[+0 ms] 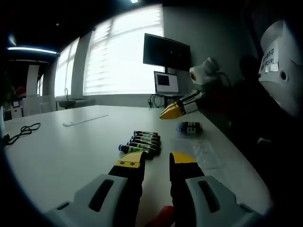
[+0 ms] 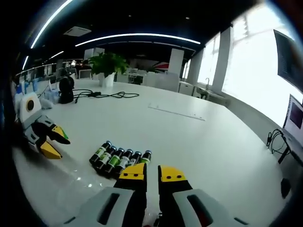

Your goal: Grip medicine bottles put into box

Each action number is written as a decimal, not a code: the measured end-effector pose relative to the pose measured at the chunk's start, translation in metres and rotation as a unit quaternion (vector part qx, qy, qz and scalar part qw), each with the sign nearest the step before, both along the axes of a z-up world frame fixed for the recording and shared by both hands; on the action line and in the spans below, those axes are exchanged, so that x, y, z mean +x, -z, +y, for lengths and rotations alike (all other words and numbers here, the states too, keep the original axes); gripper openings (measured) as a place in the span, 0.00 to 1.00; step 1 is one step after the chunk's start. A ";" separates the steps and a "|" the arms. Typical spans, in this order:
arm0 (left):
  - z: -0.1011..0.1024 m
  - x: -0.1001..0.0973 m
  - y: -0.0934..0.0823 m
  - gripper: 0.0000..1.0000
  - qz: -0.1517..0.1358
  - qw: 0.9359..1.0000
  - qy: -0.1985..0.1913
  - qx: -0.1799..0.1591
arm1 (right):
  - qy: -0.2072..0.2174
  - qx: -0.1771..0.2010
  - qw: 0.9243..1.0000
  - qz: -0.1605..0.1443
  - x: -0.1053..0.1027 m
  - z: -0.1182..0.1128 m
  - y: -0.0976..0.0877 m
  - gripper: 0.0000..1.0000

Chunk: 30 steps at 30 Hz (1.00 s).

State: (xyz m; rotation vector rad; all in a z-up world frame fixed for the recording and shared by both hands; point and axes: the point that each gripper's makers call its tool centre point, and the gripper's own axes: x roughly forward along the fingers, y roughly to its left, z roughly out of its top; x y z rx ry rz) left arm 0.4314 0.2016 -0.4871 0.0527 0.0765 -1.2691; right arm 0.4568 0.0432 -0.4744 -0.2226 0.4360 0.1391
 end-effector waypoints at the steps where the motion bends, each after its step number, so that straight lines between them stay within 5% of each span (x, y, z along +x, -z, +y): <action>1: 0.000 0.000 0.000 0.14 0.000 1.000 0.000 0.000 | -0.001 0.001 1.000 0.001 0.002 0.001 0.001 0.06; 30: -0.002 0.000 0.000 0.14 -0.002 1.000 0.001 0.004 | -0.016 0.007 0.997 0.074 0.035 0.009 0.036 0.06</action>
